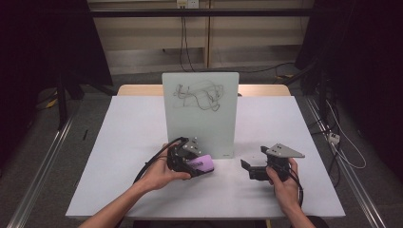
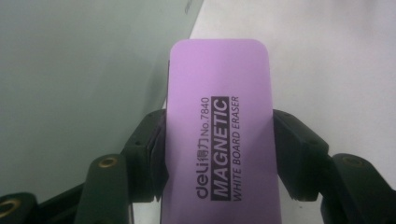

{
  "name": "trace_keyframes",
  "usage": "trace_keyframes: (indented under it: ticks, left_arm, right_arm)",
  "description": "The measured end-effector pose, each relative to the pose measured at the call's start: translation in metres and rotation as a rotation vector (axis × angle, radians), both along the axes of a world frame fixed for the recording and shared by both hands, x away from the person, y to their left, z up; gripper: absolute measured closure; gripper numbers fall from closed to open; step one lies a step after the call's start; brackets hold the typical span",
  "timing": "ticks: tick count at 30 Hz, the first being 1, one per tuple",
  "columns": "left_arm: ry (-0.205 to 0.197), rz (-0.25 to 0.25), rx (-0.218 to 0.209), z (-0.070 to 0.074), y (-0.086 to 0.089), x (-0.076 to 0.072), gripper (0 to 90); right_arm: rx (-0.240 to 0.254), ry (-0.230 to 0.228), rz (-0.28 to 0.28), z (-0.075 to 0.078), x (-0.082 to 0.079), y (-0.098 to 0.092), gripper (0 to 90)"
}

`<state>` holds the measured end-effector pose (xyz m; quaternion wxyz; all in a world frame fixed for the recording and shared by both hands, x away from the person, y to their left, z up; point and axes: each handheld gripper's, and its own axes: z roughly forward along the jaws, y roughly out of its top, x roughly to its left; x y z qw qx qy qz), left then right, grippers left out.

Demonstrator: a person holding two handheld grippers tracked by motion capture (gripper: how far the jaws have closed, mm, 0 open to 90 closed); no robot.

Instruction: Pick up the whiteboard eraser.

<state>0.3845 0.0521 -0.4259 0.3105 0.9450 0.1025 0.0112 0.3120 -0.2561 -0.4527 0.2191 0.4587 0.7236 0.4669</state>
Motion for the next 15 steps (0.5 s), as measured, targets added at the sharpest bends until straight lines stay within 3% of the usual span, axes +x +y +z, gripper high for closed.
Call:
trace_keyframes:
  ticks: [7,15]
  left_arm:
    - [-0.021,0.046,-0.098,0.016,0.014,0.000,40.9]
    - [-0.048,0.082,-0.178,0.026,0.026,-0.001,40.9]
  right_arm:
    - [-0.004,0.002,0.006,0.000,-0.002,-0.001,4.4]
    - [-0.002,-0.008,0.007,0.000,-0.003,-0.002,4.4]
